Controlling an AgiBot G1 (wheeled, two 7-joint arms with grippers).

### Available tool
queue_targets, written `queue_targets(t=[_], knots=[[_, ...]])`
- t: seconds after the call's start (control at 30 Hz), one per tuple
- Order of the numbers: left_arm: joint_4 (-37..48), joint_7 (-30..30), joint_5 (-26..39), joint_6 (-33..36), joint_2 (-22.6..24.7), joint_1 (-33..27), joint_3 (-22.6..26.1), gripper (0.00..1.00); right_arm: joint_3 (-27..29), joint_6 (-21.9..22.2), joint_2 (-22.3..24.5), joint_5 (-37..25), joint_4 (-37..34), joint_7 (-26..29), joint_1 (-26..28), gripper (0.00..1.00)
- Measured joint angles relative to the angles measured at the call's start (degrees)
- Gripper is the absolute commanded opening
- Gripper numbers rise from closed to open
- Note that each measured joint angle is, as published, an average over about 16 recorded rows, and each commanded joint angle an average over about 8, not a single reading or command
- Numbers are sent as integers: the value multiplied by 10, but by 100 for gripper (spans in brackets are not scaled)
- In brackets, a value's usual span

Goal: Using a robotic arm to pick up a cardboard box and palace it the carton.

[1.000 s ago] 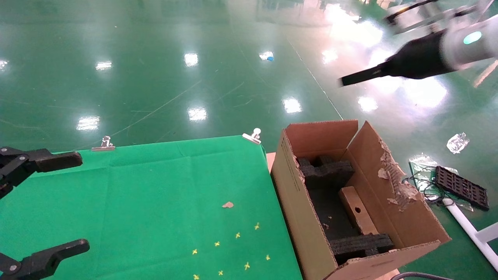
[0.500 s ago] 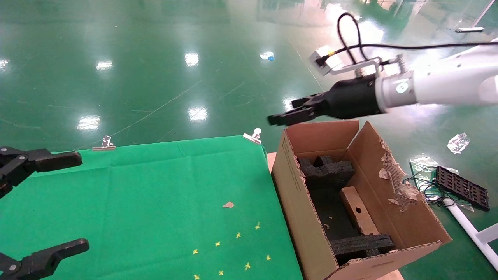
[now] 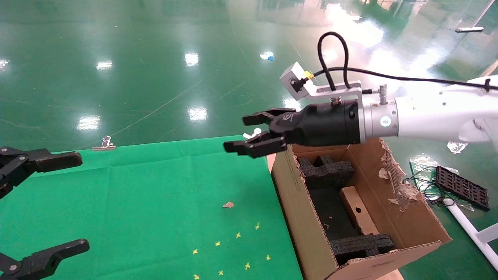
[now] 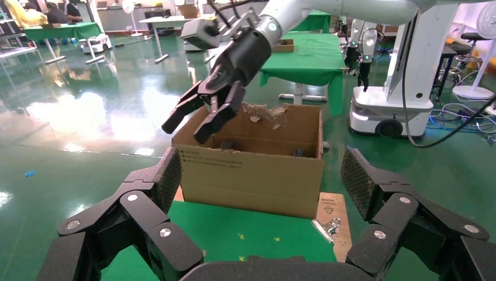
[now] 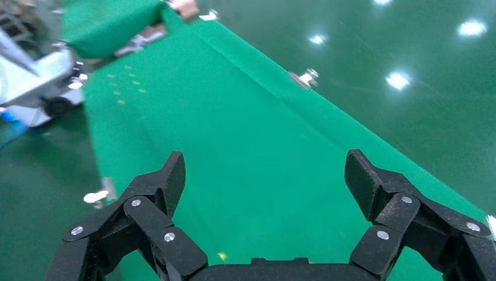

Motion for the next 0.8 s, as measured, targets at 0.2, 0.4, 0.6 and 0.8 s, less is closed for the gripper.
queue_targets(t=[0.2,0.4,0.6,0.8], knots=[[0,0,0,0,0,0,0,100,77,-18,15,30,71,-29,-71,100],[0,0,0,0,0,0,0,100,154,-35,29,60,142,-58,-141,100],[0,0,0,0,0,0,1,100,231,-53,44,90,213,-87,-211,100],[0,0,0,0,0,0,1,100,297,-68,56,116,273,-111,-272,100]])
